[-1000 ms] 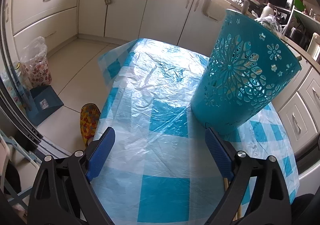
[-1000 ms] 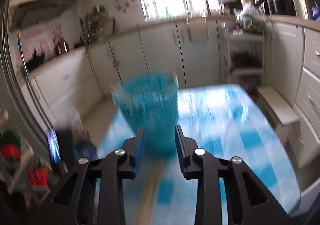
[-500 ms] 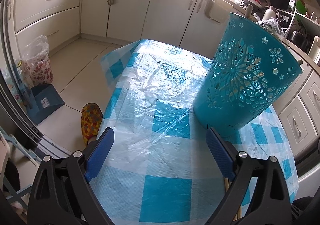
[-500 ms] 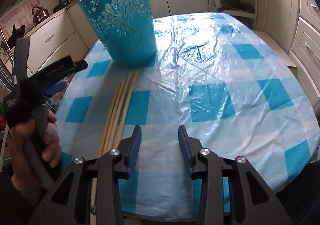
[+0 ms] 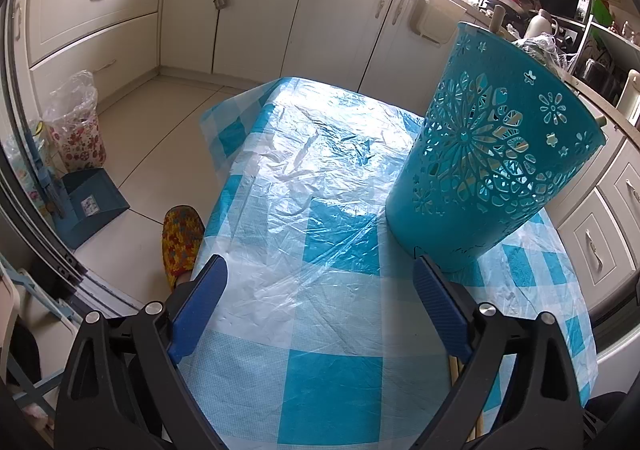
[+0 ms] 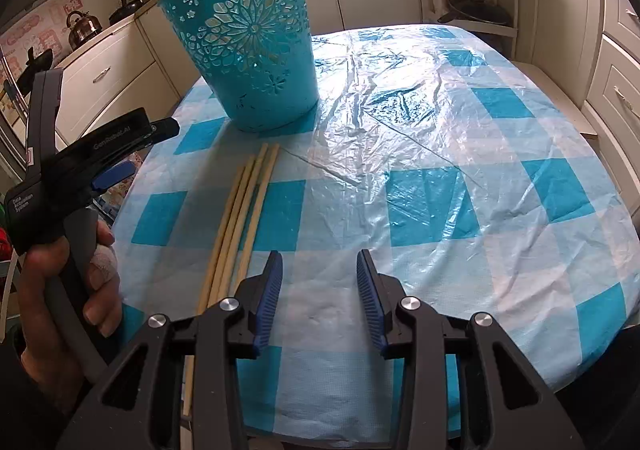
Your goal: Organize utensils
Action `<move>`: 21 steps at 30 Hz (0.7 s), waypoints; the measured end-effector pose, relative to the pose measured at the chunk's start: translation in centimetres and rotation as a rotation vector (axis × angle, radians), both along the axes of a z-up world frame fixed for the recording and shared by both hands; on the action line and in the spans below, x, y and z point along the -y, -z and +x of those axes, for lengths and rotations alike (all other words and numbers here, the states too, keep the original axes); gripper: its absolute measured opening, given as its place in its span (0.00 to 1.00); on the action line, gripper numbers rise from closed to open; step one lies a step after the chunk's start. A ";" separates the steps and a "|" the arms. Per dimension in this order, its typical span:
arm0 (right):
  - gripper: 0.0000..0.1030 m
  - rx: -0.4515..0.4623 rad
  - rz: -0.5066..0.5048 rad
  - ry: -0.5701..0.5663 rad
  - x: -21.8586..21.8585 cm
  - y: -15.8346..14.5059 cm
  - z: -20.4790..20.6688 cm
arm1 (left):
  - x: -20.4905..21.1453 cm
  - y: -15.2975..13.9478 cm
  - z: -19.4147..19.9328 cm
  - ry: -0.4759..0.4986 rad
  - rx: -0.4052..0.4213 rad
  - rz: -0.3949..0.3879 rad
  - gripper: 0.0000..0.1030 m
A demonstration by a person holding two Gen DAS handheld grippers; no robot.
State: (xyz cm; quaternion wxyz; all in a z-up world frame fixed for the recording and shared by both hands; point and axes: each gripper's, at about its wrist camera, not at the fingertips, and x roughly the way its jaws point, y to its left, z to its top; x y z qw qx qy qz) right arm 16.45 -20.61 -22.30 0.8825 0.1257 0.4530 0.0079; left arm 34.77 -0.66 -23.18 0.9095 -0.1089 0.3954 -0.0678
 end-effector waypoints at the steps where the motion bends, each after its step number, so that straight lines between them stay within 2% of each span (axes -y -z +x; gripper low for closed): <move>1: 0.37 0.000 0.000 0.000 0.0 0.0 0.0 | 0.0 0.0 0.0 0.000 0.000 0.000 0.88; 10: 0.38 0.002 -0.003 -0.002 -0.1 -0.1 0.0 | -0.2 0.0 -0.1 -0.001 0.002 -0.009 0.88; 17: 0.38 0.010 0.021 -0.018 -0.5 0.0 1.1 | -1.3 0.5 0.1 -0.027 -0.030 -0.070 0.88; 21: 0.38 0.017 0.010 -0.040 -1.2 0.1 1.9 | -1.2 0.5 0.0 -0.025 -0.028 -0.060 0.88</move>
